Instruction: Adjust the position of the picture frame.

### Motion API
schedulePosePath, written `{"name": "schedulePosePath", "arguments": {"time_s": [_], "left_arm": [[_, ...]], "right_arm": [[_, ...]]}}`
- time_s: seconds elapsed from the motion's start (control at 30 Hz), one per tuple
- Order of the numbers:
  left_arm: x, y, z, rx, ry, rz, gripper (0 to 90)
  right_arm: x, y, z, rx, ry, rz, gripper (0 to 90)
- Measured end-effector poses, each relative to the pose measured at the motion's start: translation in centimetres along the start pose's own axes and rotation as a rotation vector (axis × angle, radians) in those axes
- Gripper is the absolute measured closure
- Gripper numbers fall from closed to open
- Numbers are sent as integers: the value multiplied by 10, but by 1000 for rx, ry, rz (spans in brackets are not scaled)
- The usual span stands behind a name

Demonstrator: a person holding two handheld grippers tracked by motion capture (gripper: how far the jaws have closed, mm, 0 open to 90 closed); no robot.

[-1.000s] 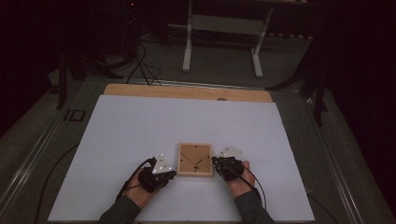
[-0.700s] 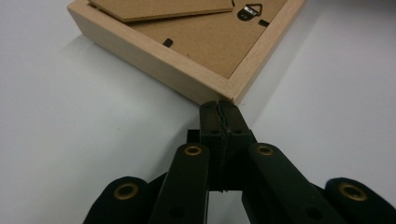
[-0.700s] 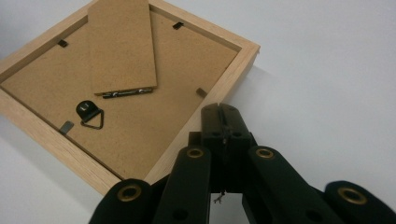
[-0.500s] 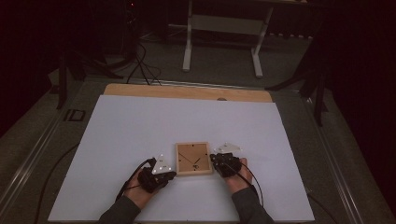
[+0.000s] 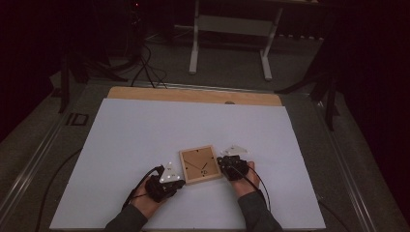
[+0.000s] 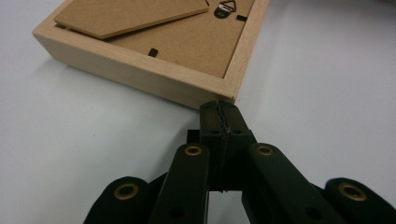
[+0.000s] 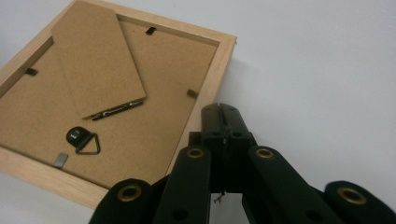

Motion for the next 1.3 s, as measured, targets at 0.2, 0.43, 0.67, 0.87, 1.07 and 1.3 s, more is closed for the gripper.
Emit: {"name": "schedulePosePath", "arguments": {"time_s": [0.2,0.43,0.67,0.87,1.07,1.3], "left_arm": [[2,-1,5,-8,-11,2,896],[5,-3,11,-24,-20,7,896],[7,-3,17,-34,-43,9,895],[7,-4,18,-36,-39,10,896],[9,-5,20,-43,-37,15,896],[11,-7,28,-64,-36,22,896]], "right_arm": [[4,-3,3,-10,-1,-4,900],[8,-7,6,-15,-4,-6,900],[11,-15,8,-8,-26,-9,900],[12,-16,9,-7,-36,-2,900],[14,-18,11,-9,-42,-5,900],[17,-21,13,-10,-44,-8,900]]}}
Point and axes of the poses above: each handheld gripper's, and its own axes: y roughly backward along the jaws, x roughly out of its top, z roughly to its right, the point moved 9 cm from there along -y, roughly forward along the jaws, and after that the axes turned 13 degrees about x, right-handed, at the moved point
